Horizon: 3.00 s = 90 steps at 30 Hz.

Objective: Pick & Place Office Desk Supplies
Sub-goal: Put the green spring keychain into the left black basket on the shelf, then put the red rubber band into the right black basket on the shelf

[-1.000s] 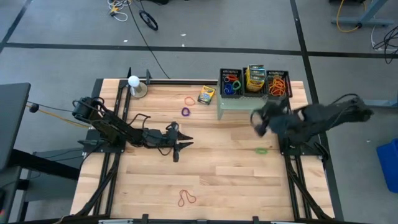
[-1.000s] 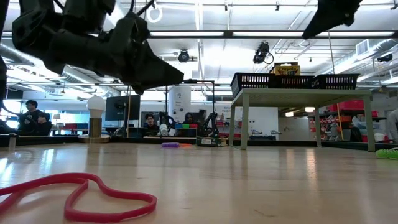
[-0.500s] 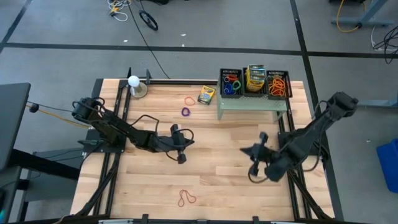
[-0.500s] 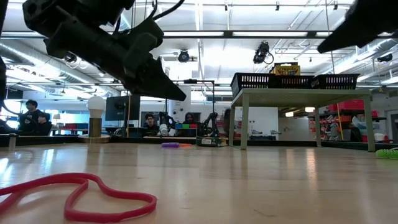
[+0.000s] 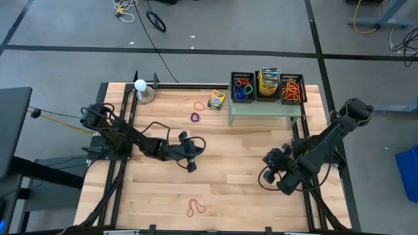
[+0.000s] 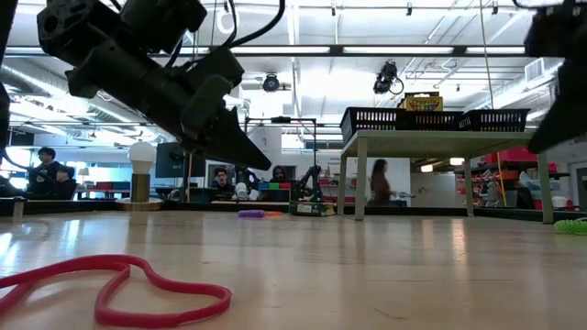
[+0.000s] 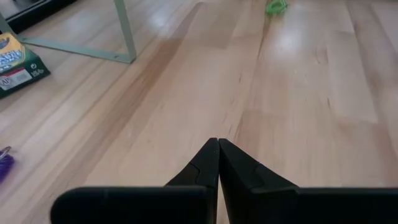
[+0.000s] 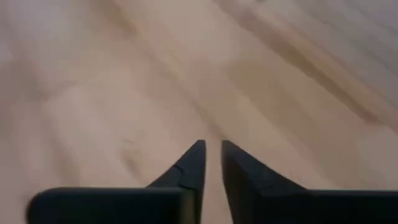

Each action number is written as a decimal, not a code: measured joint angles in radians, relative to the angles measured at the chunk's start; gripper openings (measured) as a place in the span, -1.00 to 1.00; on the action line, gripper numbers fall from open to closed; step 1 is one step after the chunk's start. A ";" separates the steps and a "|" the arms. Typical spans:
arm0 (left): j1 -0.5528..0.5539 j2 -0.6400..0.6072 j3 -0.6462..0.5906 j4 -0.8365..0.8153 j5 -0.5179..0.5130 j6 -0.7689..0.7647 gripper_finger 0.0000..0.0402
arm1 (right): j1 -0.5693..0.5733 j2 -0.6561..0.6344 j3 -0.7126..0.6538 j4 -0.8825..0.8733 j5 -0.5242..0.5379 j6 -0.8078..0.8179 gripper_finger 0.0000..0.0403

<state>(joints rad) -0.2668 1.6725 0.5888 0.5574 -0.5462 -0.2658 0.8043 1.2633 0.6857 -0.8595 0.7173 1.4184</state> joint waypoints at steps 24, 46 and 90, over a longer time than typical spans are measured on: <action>0.000 0.000 0.000 -0.001 0.005 0.016 -0.92 | -0.018 0.000 -0.274 0.156 -0.168 0.138 -0.51; 0.055 0.000 -0.001 0.000 -0.085 0.052 -0.96 | -0.145 0.000 0.212 -0.069 -0.003 -0.396 -0.85; -0.004 0.000 -0.002 0.042 0.083 0.059 -0.95 | -1.068 0.077 0.511 0.207 -0.137 -1.224 -0.13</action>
<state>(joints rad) -0.2707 1.6726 0.5873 0.5993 -0.4634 -0.2066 -0.2636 1.3405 1.1969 -0.6521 0.5804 0.1940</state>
